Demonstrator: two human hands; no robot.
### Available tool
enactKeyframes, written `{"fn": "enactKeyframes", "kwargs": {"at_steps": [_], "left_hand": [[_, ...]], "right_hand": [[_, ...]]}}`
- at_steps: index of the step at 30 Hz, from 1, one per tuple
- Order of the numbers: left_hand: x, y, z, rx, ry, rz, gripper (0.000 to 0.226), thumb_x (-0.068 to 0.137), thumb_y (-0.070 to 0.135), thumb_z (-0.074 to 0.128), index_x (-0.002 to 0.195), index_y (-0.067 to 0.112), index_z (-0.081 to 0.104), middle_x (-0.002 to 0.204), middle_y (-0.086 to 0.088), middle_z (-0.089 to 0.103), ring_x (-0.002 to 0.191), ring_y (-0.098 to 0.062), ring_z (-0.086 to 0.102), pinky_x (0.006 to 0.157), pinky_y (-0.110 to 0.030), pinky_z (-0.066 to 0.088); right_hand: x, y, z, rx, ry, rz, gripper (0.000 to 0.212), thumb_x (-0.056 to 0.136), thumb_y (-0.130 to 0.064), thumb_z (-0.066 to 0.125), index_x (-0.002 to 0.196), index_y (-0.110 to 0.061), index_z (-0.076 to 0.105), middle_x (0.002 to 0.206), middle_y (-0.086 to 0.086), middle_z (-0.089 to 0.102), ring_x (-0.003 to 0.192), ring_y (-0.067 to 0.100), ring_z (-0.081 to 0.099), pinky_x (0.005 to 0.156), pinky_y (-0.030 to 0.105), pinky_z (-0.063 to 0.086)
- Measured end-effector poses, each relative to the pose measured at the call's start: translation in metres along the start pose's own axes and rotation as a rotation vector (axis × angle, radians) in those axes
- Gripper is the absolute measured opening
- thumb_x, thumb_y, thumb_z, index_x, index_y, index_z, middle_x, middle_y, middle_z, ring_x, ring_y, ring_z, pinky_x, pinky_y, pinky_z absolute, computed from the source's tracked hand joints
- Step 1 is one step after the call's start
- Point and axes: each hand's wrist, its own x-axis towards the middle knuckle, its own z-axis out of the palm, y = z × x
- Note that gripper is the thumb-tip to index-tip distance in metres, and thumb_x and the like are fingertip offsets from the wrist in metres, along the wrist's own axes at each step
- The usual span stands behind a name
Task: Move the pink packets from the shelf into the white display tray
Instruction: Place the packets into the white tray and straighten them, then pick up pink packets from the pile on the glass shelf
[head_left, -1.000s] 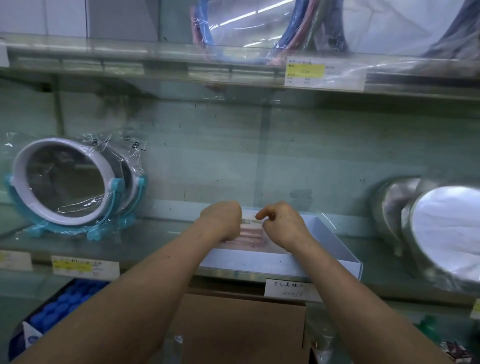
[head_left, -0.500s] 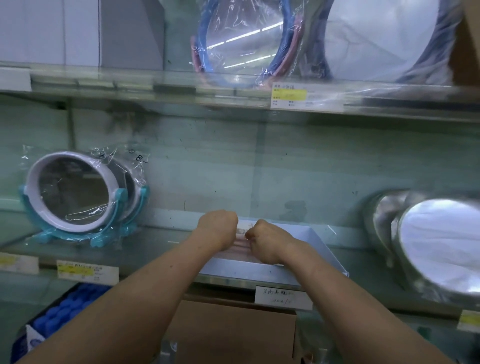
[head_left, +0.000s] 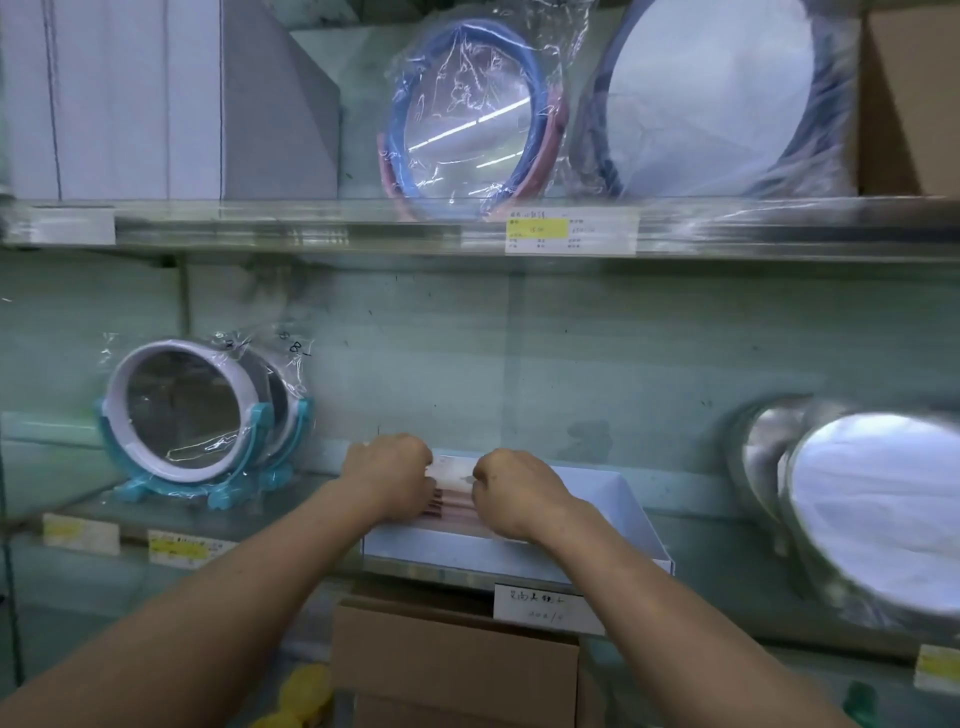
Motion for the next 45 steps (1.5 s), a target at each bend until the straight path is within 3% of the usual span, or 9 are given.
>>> {"fn": "enactKeyframes", "kwargs": {"at_steps": [5, 11, 14, 22, 32, 36, 38, 41, 45], "left_hand": [[-0.023, -0.031, -0.015, 0.044, -0.022, -0.086, 0.042, 0.091, 0.036, 0.051, 0.13, 0.024, 0.054, 0.134, -0.005, 0.05, 0.121, -0.025, 0.051, 0.1, -0.039, 0.042], [-0.055, -0.081, -0.024, 0.134, -0.076, -0.215, 0.042, 0.091, 0.032, 0.049, 0.132, 0.021, 0.049, 0.135, -0.007, 0.047, 0.125, -0.027, 0.047, 0.102, -0.044, 0.036], [-0.071, -0.112, -0.025, 0.131, -0.084, -0.261, 0.045, 0.09, 0.032, 0.051, 0.133, 0.02, 0.05, 0.135, -0.006, 0.049, 0.123, -0.027, 0.05, 0.1, -0.044, 0.041], [-0.128, -0.209, -0.029, 0.135, -0.162, -0.368, 0.049, 0.09, 0.03, 0.052, 0.137, 0.023, 0.042, 0.14, -0.007, 0.041, 0.128, -0.028, 0.045, 0.106, -0.047, 0.032], [-0.191, -0.343, -0.036, 0.203, -0.183, -0.403, 0.051, 0.09, 0.023, 0.049, 0.139, 0.019, 0.036, 0.134, -0.012, 0.04, 0.12, -0.034, 0.049, 0.099, -0.047, 0.036], [-0.205, -0.39, -0.039, 0.199, -0.164, -0.427, 0.047, 0.087, 0.022, 0.051, 0.133, 0.019, 0.04, 0.129, -0.011, 0.043, 0.117, -0.032, 0.051, 0.098, -0.046, 0.037], [-0.21, -0.409, -0.04, 0.198, -0.154, -0.44, 0.043, 0.087, 0.023, 0.052, 0.129, 0.019, 0.043, 0.128, -0.01, 0.043, 0.116, -0.031, 0.052, 0.098, -0.045, 0.038], [-0.214, -0.437, -0.039, 0.203, -0.144, -0.451, 0.045, 0.089, 0.026, 0.052, 0.132, 0.021, 0.041, 0.132, -0.009, 0.042, 0.119, -0.029, 0.05, 0.096, -0.041, 0.037], [-0.214, -0.475, -0.034, 0.208, -0.137, -0.476, 0.051, 0.089, 0.027, 0.053, 0.137, 0.022, 0.037, 0.139, -0.008, 0.038, 0.125, -0.028, 0.046, 0.1, -0.042, 0.035]], "right_hand": [[-0.005, -0.033, 0.003, 0.037, 0.02, -0.102, 0.033, 0.091, -0.011, 0.046, 0.06, -0.015, 0.033, 0.072, 0.006, 0.041, 0.081, 0.029, 0.042, 0.066, 0.028, 0.029], [-0.006, -0.084, 0.016, 0.021, -0.008, -0.2, 0.026, 0.092, -0.011, 0.044, 0.067, -0.013, 0.039, 0.107, 0.018, 0.059, 0.089, 0.034, 0.049, 0.07, 0.029, 0.031], [-0.006, -0.119, 0.024, 0.03, -0.014, -0.265, 0.019, 0.093, -0.013, 0.044, 0.104, -0.006, 0.059, 0.121, 0.018, 0.058, 0.109, 0.035, 0.055, 0.077, 0.032, 0.039], [-0.013, -0.229, 0.063, 0.008, -0.038, -0.378, 0.016, 0.09, -0.014, 0.048, 0.101, -0.01, 0.059, 0.118, 0.017, 0.06, 0.107, 0.033, 0.057, 0.069, 0.028, 0.033], [-0.023, -0.382, 0.104, -0.009, -0.068, -0.402, 0.026, 0.092, -0.016, 0.048, 0.115, -0.006, 0.056, 0.122, 0.017, 0.058, 0.112, 0.034, 0.055, 0.076, 0.03, 0.038], [-0.025, -0.432, 0.113, -0.005, -0.083, -0.409, 0.022, 0.093, -0.016, 0.048, 0.111, -0.005, 0.056, 0.12, 0.015, 0.059, 0.108, 0.032, 0.056, 0.072, 0.028, 0.036], [-0.023, -0.454, 0.118, -0.008, -0.117, -0.402, 0.01, 0.093, -0.014, 0.049, 0.092, -0.006, 0.055, 0.103, 0.012, 0.06, 0.098, 0.032, 0.056, 0.067, 0.028, 0.036], [-0.016, -0.484, 0.127, 0.003, -0.149, -0.38, 0.029, 0.09, -0.01, 0.051, 0.065, -0.013, 0.036, 0.07, 0.003, 0.043, 0.079, 0.028, 0.047, 0.051, 0.027, 0.03], [0.0, -0.516, 0.141, -0.014, -0.157, -0.397, 0.032, 0.09, -0.009, 0.05, 0.064, -0.013, 0.033, 0.068, 0.002, 0.041, 0.075, 0.026, 0.045, 0.045, 0.026, 0.024]]}}
